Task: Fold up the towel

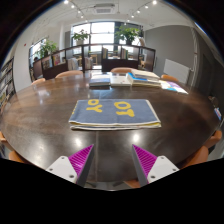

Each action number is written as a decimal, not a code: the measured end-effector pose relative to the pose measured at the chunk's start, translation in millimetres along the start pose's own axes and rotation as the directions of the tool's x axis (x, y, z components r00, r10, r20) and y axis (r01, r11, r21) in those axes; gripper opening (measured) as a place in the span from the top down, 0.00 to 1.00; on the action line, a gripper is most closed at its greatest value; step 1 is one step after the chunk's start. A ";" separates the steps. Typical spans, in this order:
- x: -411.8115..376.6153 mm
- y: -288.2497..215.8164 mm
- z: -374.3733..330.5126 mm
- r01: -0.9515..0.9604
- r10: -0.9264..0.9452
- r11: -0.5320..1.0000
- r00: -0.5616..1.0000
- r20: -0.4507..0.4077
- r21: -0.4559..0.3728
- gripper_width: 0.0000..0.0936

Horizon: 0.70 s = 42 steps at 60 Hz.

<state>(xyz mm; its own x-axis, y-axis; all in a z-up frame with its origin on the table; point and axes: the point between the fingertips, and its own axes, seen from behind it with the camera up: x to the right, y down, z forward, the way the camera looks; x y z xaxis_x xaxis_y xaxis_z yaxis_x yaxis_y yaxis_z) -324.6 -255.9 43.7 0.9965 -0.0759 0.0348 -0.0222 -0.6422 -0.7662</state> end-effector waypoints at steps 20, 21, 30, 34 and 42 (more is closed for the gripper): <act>-155.7 -83.6 132.1 0.075 -0.075 0.997 0.991 0.112 0.006 0.23; -159.3 -87.4 136.9 0.078 -0.079 0.997 0.990 0.113 0.009 0.23; -155.8 -97.7 177.9 0.114 -0.113 0.994 0.991 0.066 -0.005 0.33; -154.5 -96.2 185.2 0.115 -0.115 0.993 0.991 0.062 0.007 0.40; -135.5 -93.0 188.9 0.102 -0.102 0.995 0.995 0.002 0.020 0.80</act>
<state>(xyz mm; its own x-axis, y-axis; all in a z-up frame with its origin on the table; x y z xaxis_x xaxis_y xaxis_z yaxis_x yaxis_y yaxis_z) -442.4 -41.8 -10.9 0.9937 -0.0085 0.1116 0.0812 -0.6314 -0.7712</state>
